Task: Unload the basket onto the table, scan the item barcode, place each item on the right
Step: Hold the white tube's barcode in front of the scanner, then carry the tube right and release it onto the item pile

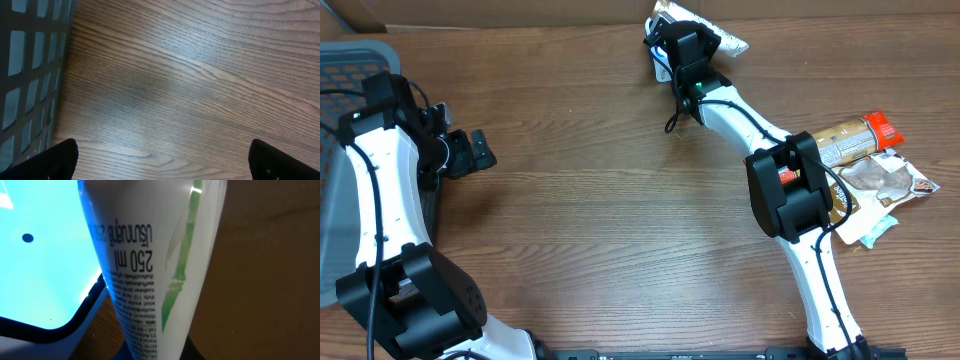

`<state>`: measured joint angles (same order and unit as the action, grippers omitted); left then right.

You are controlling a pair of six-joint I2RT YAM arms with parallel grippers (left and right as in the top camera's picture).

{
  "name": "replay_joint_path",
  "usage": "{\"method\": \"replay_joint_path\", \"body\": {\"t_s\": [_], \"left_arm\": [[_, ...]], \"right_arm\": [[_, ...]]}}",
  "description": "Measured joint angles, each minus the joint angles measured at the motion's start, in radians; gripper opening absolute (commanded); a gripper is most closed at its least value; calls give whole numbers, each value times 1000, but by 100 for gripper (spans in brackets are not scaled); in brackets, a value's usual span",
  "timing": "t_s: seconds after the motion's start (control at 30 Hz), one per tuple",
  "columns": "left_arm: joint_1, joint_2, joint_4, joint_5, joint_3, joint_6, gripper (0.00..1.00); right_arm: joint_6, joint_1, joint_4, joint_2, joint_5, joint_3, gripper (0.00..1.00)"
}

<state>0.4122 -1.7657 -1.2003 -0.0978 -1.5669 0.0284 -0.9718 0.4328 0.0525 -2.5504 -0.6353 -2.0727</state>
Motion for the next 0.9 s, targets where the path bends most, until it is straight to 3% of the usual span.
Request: {"method": "replay_joint_path", "body": {"t_s": [0.27,0.47,0.63,0.73,0.9], "left_arm": [[0,0,0,0,0,0,100],[0,0,0,0,0,0,100],[0,0,0,0,0,0,100],[0,0,0,0,0,0,100],[0,0,0,0,0,0,100]], "right_arm": [[37,0,59,4,0,0,4],[222,2,371,129,17,8,4],[568,3,781,438,138,12,4],[848,-9,1025,679,269,3,4],[1246,-127,1363,916,388,-42,4]]}}
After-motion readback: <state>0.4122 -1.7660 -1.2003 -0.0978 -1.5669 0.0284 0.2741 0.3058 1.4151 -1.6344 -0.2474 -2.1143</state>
